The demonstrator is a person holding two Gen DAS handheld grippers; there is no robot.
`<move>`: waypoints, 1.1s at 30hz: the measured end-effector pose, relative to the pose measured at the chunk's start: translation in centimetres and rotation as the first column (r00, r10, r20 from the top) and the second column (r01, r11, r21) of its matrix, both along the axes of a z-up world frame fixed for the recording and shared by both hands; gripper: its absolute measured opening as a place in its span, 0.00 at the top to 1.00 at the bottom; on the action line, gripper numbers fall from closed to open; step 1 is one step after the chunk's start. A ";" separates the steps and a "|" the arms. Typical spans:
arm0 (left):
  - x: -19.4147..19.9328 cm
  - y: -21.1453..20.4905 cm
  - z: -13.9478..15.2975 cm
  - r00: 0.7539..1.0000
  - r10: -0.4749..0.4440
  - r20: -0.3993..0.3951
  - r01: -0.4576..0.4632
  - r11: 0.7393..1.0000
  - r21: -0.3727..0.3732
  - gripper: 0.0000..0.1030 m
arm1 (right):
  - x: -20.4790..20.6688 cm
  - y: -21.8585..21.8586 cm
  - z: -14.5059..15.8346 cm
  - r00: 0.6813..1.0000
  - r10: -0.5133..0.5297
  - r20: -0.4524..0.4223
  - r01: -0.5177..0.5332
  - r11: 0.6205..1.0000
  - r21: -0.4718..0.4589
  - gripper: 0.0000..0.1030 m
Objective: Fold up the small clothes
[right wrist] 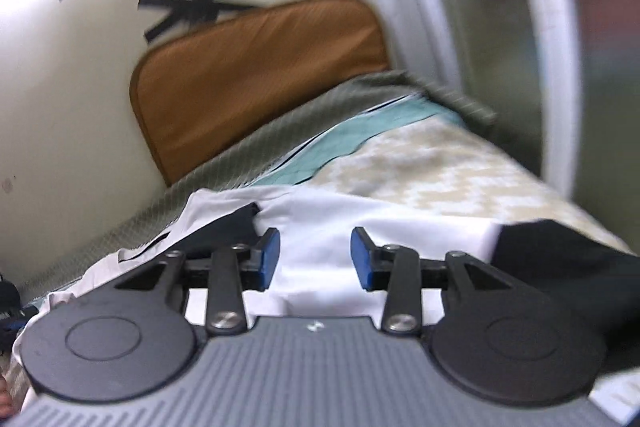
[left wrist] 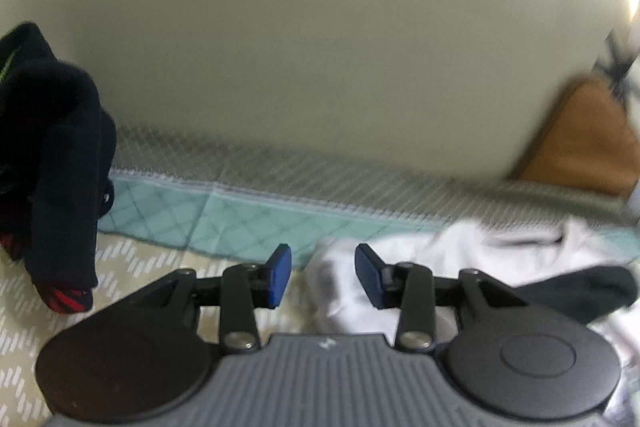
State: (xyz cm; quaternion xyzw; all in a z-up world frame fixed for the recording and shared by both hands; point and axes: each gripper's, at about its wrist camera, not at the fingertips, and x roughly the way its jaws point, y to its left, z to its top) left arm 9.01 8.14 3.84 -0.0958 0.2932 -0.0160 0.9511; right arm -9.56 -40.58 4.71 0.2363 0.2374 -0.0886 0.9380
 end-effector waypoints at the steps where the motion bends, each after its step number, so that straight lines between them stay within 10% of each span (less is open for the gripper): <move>1: -0.5 -0.3 0.5 0.999 -0.028 0.026 0.028 0.999 -0.016 0.65 | -0.8 -0.1 0.5 1.000 -0.029 0.011 0.030 0.999 -0.014 0.59; 8: -2.4 -6.7 -0.6 0.949 -0.314 0.021 0.311 0.945 0.104 0.54 | -9.7 -5.1 0.5 0.977 -0.209 0.032 0.206 0.975 0.085 0.58; 13: -1.0 -8.4 -2.9 0.943 -0.318 -0.098 0.330 0.930 0.164 0.53 | -12.8 -6.1 -2.4 0.976 -0.219 -0.004 0.209 0.926 0.315 0.58; 20: -0.9 -8.0 -3.4 0.943 -0.316 -0.107 0.329 0.931 0.155 0.51 | -10.3 -7.0 -5.9 0.928 -0.368 -0.064 0.350 0.798 0.490 0.49; 26: -0.9 -8.2 -3.4 0.941 -0.322 -0.107 0.336 0.929 0.157 0.48 | -5.9 -7.9 -5.8 0.895 -0.445 -0.042 0.413 0.786 0.461 0.48; 30: -0.9 -8.2 -3.4 0.940 -0.322 -0.108 0.336 0.929 0.155 0.48 | -4.0 -9.4 -5.7 0.875 -0.478 -0.077 0.472 0.808 0.352 0.97; 33: -0.9 -8.1 -3.4 0.941 -0.322 -0.107 0.335 0.931 0.147 0.48 | -2.8 -10.4 -4.6 0.874 -0.482 -0.066 0.477 0.824 0.306 0.97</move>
